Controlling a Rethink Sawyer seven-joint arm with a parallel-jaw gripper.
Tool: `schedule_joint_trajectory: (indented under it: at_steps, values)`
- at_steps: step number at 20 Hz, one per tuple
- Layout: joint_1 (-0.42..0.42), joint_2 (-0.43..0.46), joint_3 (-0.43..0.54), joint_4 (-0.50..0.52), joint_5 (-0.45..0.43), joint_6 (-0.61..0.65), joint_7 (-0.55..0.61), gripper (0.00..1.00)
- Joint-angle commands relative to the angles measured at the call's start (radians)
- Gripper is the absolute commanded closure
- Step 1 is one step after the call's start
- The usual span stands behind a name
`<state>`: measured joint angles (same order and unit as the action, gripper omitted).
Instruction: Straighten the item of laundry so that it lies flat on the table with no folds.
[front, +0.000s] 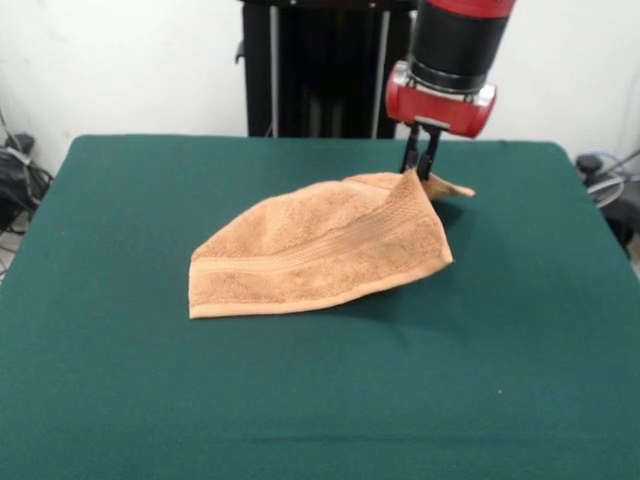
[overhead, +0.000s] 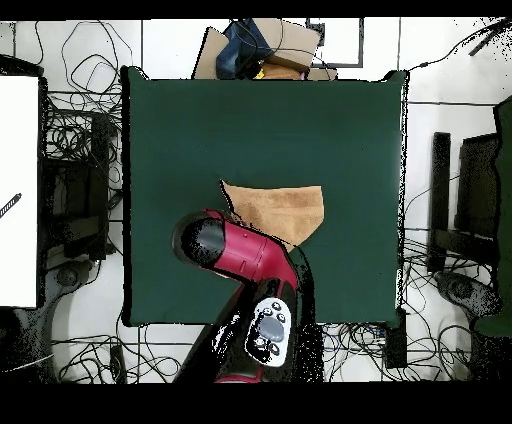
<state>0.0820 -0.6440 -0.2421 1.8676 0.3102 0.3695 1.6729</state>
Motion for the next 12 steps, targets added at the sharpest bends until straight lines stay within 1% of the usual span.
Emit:
schedule_joint_trajectory:
  at_steps: [1, 9, 12]
  values:
    - [0.011, -0.025, 0.005, -0.027, 0.056, 0.089, 0.275, 1.00]
    - [0.015, -0.012, -0.009, -0.060, 0.054, 0.103, 0.270, 1.00]
    - [0.018, -0.001, -0.010, -0.067, 0.057, 0.086, 0.275, 1.00]
